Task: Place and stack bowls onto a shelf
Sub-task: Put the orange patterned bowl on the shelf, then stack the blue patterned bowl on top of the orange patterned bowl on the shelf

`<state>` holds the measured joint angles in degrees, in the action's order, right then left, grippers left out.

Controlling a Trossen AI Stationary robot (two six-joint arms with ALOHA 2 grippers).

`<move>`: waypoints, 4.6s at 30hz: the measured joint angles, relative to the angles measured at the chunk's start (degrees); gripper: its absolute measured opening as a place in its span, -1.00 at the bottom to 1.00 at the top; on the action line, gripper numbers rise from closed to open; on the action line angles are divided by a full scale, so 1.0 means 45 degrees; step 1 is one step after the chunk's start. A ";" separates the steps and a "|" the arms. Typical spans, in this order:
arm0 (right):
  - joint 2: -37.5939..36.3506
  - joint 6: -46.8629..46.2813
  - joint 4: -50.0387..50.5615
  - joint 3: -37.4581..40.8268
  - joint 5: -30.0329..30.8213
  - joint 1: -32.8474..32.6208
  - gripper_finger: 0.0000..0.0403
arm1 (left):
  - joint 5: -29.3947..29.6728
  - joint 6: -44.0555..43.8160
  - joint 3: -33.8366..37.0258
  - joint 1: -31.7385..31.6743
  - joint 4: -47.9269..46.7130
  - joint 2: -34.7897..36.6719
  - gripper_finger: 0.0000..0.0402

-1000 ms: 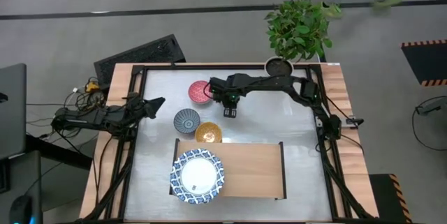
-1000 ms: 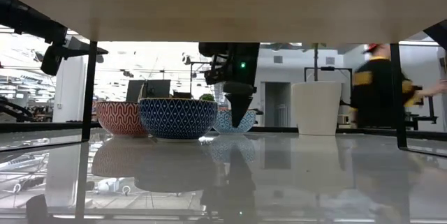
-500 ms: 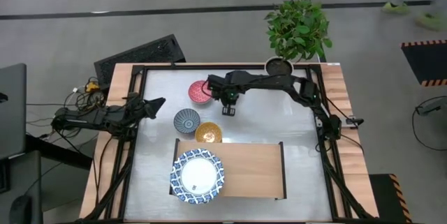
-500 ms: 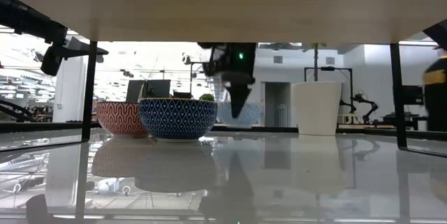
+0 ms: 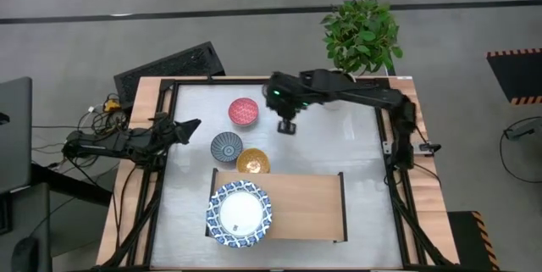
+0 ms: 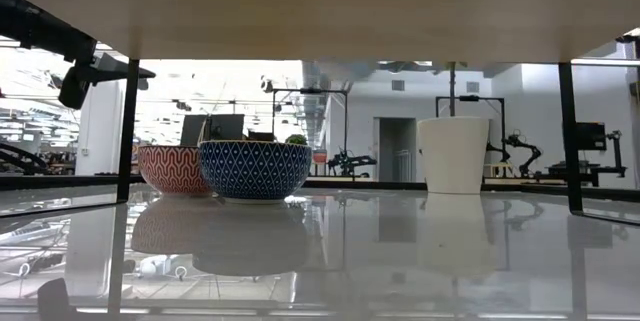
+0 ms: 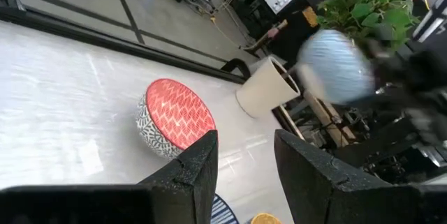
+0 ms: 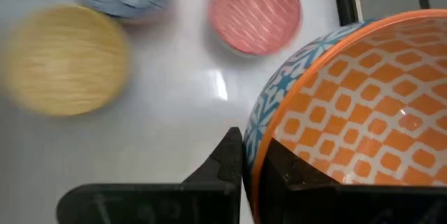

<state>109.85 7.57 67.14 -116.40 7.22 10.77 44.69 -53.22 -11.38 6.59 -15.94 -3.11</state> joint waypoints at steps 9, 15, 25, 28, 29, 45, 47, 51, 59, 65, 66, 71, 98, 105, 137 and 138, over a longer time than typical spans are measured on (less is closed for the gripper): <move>-0.2593 -0.1386 0.1822 -0.0009 -0.0326 -0.3464 -0.80 | -0.0805 -0.0097 0.0000 0.0000 -0.0015 0.0000 -0.36; -0.2687 -0.1900 0.2204 -0.0023 -0.0306 -0.6392 -0.80 | -0.1560 -0.0093 0.0000 0.0000 -0.0077 0.0000 -0.36; -0.1551 -0.1684 0.2904 0.0019 0.0084 -0.9459 -0.80 | -0.1895 -0.0094 0.0000 0.0010 -0.0402 0.0000 -0.36; -0.0937 -0.1503 0.3067 -0.0032 0.0234 -0.9746 -0.80 | -0.1876 -0.0095 0.0000 0.0005 -0.0628 0.0005 -0.36; -0.0769 -0.1483 0.3254 -0.0016 0.0297 -0.9952 -0.80 | -0.1877 -0.0106 0.0000 0.0005 -0.0679 0.0000 -0.36; 0.0280 -0.0993 0.4023 0.0001 0.0441 -1.0586 -0.80 | -0.2157 -0.0422 0.0000 0.0005 -0.0991 0.0012 -0.36; 0.0280 -0.1001 0.4003 0.0001 0.0447 -1.0614 -0.80 | -0.2154 -0.0426 0.0000 0.0005 -0.0986 0.0010 -0.36; 0.0280 -0.1004 0.3969 0.0001 0.0392 -1.0614 -0.80 | -0.2147 -0.0426 0.0000 0.0005 -0.0999 0.0010 -0.36; 0.0280 -0.1068 0.3610 0.0001 0.0405 -1.0539 -0.80 | -0.2128 -0.0450 0.0000 0.0005 -0.1300 0.0010 -0.36; 0.0280 -0.1392 0.3427 0.0001 0.0400 -1.0531 -0.80 | -0.2128 -0.0464 0.0000 0.0005 -0.1379 0.0011 -0.36; 0.0280 -0.1388 0.3325 0.0001 0.0400 -1.0531 -0.80 | -0.2128 -0.0464 0.0000 0.0005 -0.1379 0.0011 -0.36; 0.0379 -0.1383 0.3129 -0.0005 0.0400 -1.0520 -0.80 | -0.2133 -0.0464 0.0000 0.0005 -0.1379 0.0013 -0.36; 0.0851 -0.1841 0.3462 -0.0009 -0.0251 -1.0352 -0.71 | -0.2196 -0.0566 0.0000 0.0005 -0.1486 0.0015 -0.36; 0.0770 -0.2141 0.3457 -0.0009 -0.0275 -1.0352 -0.70 | -0.2195 -0.0562 0.0000 0.0005 -0.1535 0.0015 -0.36; 0.0763 -0.2789 0.3915 -0.1045 -0.1716 -1.0196 0.00 | -0.2191 -0.0479 0.0000 0.0005 -0.1545 0.0015 -0.36; 0.0740 -0.2798 0.4120 -0.1496 -0.1789 -1.0154 0.01 | -0.2191 -0.0482 0.0000 0.0005 -0.1545 0.0015 -0.36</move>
<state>113.18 -5.02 85.68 -123.14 -0.84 -34.93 34.83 -55.39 -11.38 6.61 -22.90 -3.05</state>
